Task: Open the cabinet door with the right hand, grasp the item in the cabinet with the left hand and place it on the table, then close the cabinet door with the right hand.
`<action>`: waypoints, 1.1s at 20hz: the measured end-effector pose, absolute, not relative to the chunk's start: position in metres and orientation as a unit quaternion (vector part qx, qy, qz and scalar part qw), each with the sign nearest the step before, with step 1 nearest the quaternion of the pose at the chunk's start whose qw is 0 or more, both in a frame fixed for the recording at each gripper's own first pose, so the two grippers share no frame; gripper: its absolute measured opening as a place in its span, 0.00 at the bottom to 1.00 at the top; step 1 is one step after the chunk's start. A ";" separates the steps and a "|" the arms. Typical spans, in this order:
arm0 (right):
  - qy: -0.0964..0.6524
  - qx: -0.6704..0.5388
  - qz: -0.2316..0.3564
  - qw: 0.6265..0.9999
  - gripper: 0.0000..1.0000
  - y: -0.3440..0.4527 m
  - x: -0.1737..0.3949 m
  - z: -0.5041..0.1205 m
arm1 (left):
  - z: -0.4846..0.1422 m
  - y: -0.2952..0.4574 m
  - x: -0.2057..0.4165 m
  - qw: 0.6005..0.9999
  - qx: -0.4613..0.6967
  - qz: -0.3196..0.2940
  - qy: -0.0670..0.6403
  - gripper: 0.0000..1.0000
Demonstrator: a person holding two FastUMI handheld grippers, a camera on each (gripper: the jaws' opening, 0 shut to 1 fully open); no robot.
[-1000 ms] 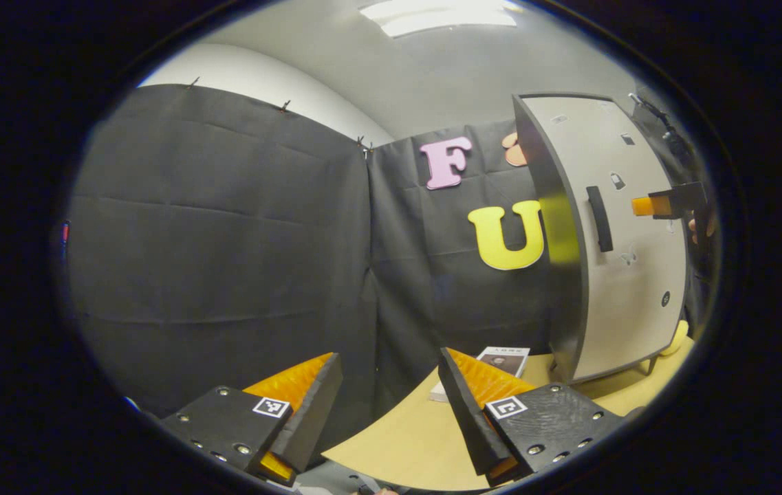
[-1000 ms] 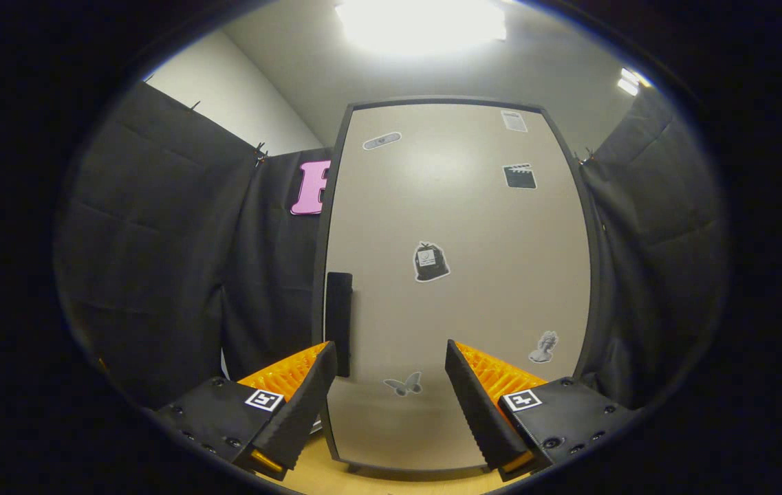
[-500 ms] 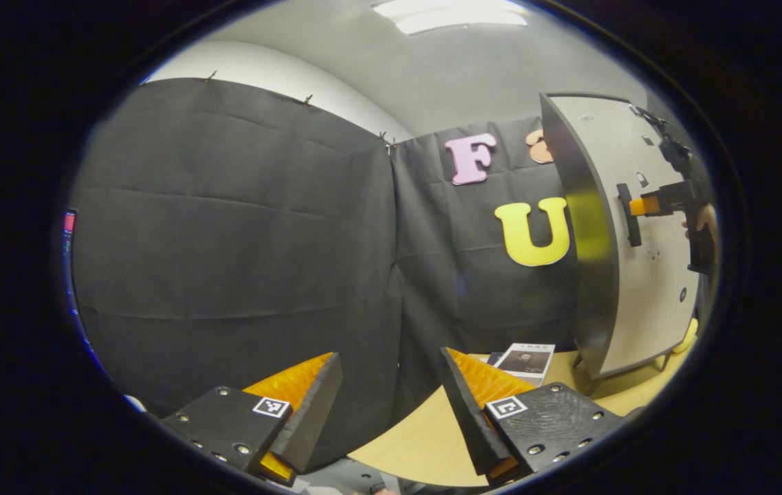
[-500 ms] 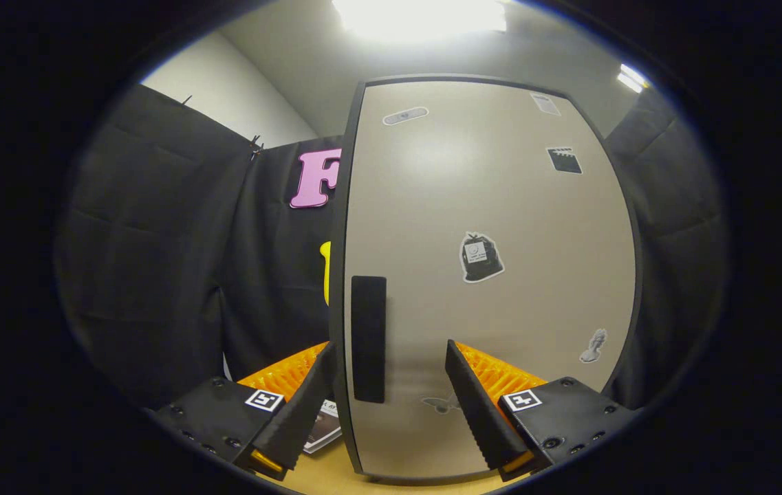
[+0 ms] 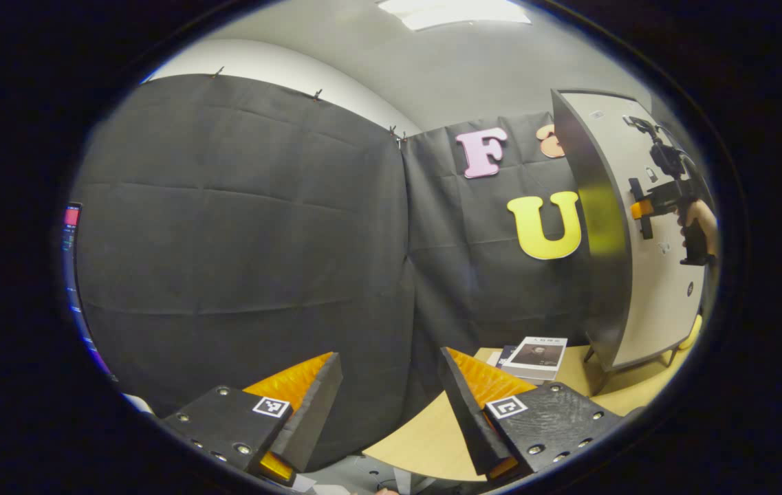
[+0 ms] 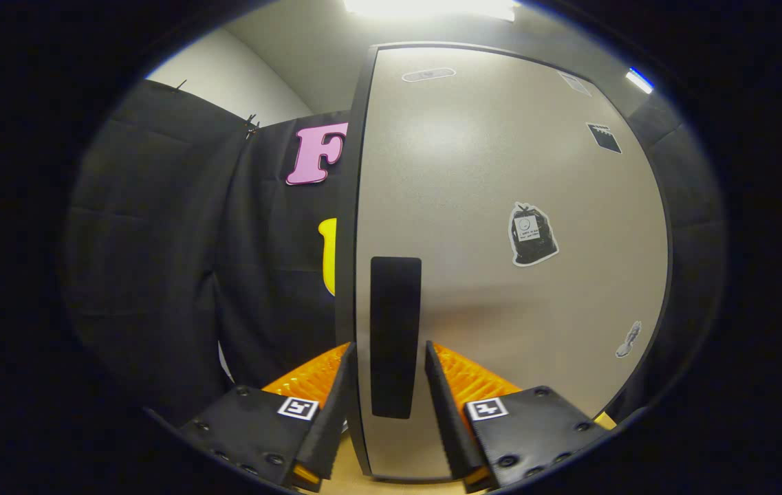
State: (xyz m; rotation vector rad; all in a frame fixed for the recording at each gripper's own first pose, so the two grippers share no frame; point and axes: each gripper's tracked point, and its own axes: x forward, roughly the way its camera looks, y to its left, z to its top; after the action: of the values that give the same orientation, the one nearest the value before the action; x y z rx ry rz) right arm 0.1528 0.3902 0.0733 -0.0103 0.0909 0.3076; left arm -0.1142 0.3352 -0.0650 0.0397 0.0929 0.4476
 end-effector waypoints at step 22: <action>0.095 0.018 0.275 0.957 0.12 0.380 0.091 0.087 | -0.024 0.226 -0.069 0.992 0.022 0.126 0.007 0.86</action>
State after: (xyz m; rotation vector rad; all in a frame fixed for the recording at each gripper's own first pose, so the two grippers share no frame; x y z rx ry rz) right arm 0.0914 0.3799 0.0874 0.0370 0.1929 0.5578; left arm -0.0687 0.2261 -0.0242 0.0440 0.0139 0.2518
